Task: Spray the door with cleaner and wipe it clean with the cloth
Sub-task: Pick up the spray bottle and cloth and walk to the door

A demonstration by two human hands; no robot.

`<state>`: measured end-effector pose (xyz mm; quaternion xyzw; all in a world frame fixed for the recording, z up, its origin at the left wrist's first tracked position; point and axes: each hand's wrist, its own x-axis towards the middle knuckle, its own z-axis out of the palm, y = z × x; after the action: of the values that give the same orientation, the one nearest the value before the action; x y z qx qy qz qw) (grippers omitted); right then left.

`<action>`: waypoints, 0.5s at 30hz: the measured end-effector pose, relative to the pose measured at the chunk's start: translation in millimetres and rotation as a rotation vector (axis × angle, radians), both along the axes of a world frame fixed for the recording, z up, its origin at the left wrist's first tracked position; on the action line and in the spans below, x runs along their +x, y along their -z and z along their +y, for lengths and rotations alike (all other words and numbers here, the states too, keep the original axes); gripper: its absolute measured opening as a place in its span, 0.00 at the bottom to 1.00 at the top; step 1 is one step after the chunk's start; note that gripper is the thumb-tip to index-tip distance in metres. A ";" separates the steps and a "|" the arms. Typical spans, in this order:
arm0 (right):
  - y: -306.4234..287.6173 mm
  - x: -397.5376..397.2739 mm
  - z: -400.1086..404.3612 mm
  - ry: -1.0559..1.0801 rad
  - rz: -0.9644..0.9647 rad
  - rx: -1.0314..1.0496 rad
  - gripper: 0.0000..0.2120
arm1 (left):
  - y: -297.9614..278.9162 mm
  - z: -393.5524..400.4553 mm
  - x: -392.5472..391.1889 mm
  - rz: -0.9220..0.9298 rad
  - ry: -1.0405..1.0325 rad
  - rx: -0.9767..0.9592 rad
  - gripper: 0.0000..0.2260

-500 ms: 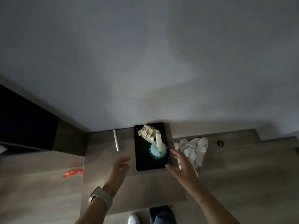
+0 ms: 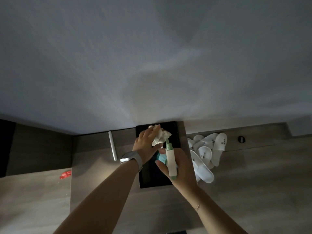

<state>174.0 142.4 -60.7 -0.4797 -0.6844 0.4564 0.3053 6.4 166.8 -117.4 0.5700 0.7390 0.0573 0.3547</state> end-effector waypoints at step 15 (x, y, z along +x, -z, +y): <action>-0.3 -18.0 3.5 0.110 0.014 0.054 0.28 | -18.6 -51.7 -21.2 -0.608 -0.912 0.057 0.07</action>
<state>156.0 145.9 -60.4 -0.5050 -0.6670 0.4234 0.3476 -14.8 115.2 -98.7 0.1592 0.7735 0.3872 0.4758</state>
